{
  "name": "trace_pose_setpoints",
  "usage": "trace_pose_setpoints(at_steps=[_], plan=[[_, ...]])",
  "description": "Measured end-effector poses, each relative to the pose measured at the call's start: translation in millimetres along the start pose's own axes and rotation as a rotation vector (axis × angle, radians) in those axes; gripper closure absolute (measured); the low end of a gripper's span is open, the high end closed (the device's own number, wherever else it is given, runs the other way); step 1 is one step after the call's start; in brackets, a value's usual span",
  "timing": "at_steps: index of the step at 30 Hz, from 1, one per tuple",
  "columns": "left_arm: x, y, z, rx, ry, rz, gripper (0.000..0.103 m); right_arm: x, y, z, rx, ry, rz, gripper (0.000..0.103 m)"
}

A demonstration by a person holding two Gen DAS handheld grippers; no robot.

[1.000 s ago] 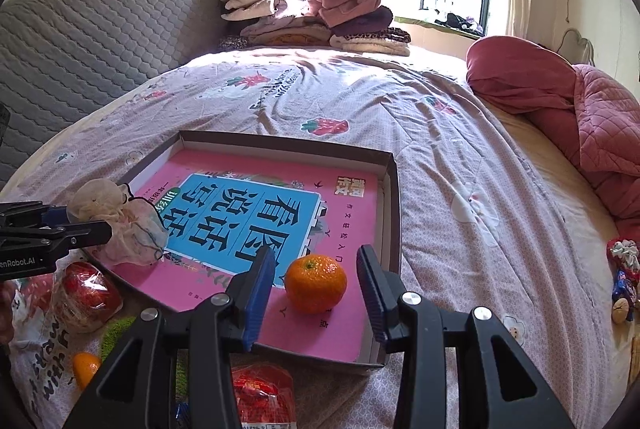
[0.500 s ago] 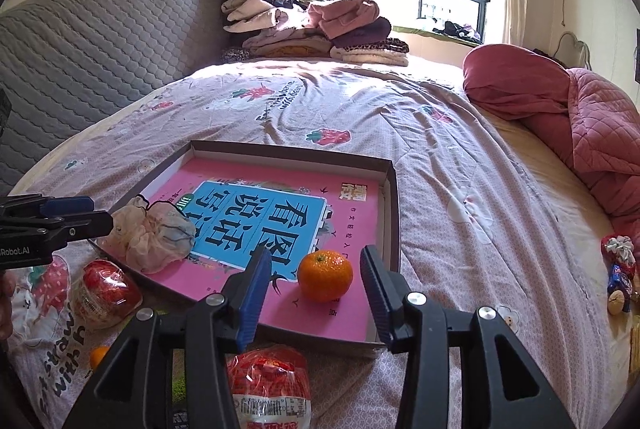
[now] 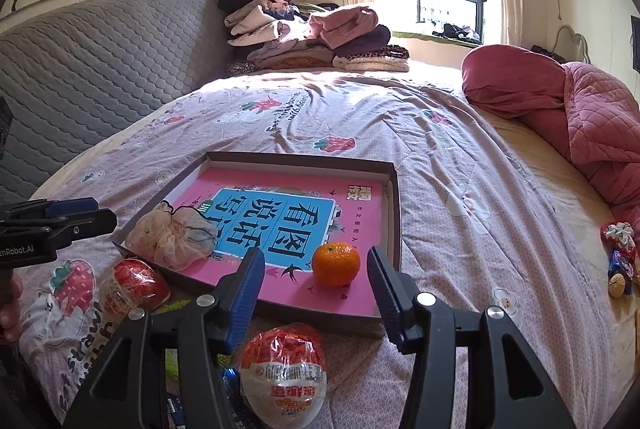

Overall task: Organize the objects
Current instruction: 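Withdraw both open tools back from the tray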

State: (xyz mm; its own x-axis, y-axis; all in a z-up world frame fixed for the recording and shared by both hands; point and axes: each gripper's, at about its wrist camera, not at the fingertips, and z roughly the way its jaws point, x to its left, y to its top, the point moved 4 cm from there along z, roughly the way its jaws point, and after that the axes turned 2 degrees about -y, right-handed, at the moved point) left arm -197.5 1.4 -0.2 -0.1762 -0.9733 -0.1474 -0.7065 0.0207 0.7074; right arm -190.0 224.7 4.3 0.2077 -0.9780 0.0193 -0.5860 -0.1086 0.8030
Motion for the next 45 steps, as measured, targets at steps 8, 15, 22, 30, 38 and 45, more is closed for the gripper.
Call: trace_pose_setpoints(at_steps=[8, 15, 22, 30, 38, 45], plan=[[-5.8, -15.0, -16.0, -0.015, -0.002, -0.002, 0.043, -1.2, -4.8, -19.3, -0.025, 0.014, 0.011, 0.048], [-10.4, -35.6, -25.3, -0.008, -0.016, -0.001, 0.042, -0.1, -8.2, -25.1, -0.027, 0.018, 0.016, 0.048], [-19.1, -51.6, -31.9, -0.004, -0.020, 0.015, 0.043, 1.5, -14.3, -30.9, -0.028, 0.022, 0.014, 0.048], [-24.4, -61.7, -39.6, -0.010, -0.022, 0.030, 0.042, 1.1, -19.4, -37.3, -0.032, 0.033, 0.022, 0.046], [-32.4, -74.6, -45.0, -0.004, -0.042, 0.059, 0.042, 5.6, -26.8, -38.0, -0.017, 0.039, 0.005, 0.042], [-40.1, -87.3, -44.6, 0.010, -0.053, 0.085, 0.042, 6.9, -32.6, -38.9, -0.011, 0.037, 0.000, 0.042]])
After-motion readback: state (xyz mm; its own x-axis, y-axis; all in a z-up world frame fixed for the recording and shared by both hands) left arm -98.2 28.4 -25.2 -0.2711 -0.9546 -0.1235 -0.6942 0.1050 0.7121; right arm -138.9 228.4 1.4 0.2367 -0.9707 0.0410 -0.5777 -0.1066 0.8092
